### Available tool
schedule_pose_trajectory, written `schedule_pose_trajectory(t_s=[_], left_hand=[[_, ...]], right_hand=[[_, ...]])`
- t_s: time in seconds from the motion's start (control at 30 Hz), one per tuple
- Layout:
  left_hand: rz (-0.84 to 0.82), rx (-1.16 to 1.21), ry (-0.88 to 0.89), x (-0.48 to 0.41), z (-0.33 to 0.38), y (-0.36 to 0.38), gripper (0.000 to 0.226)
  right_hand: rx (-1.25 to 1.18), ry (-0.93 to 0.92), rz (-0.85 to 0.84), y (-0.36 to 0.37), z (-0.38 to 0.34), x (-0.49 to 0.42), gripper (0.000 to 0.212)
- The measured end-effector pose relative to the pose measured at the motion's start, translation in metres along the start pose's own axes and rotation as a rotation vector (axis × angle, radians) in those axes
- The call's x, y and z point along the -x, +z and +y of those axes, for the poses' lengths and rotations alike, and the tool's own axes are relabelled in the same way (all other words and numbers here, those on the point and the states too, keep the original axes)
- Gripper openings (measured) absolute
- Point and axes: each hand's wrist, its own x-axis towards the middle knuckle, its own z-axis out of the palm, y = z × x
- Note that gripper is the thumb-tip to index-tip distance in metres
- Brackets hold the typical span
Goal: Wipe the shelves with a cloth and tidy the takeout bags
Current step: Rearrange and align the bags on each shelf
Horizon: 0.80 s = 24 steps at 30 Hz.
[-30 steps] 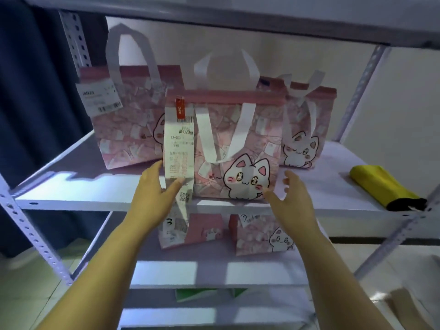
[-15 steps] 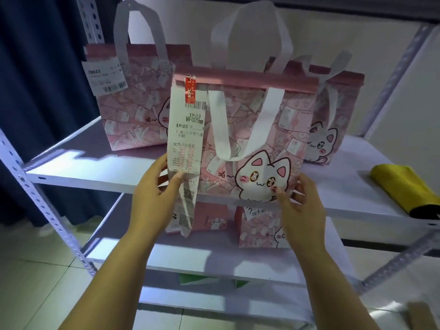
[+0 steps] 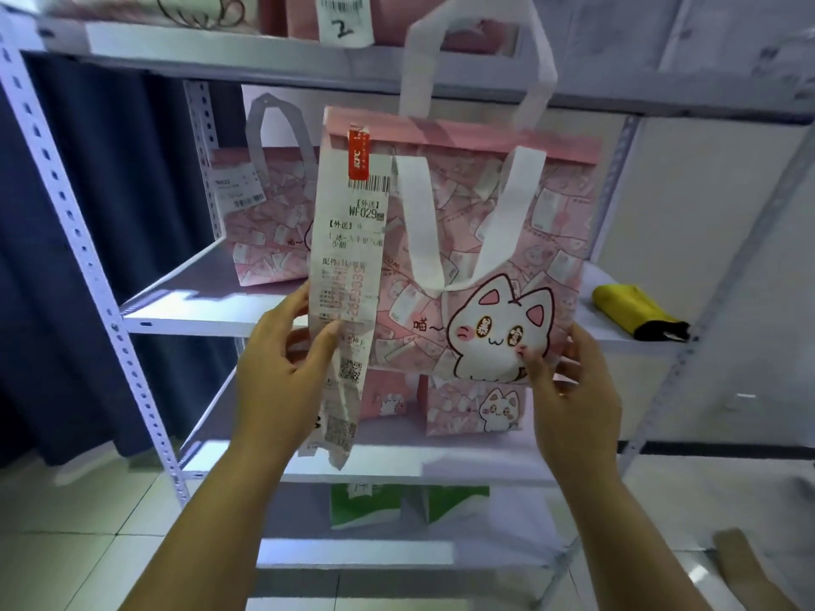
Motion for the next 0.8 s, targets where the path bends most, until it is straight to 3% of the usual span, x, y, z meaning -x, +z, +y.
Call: schedule_pose_trajectory(t_s=[0.37, 0.57, 0.8], left_hand=[[-0.030, 0.071, 0.286, 0.004, 0.130, 0.007, 0.037], [-0.003, 0.064, 0.442, -0.032, 0.185, 0.045, 0.039], [0.003, 0.076, 0.490, -0.092, 0.226, 0.110, 0.036]], right_hand=[[-0.010, -0.165, 0.273, -0.112, -0.073, -0.025, 0.041], [0.029, -0.259, 0.388, -0.152, -0.090, -0.088, 0.047], [0.034, -0.336, 0.404, -0.180, -0.088, -0.181, 0.045]])
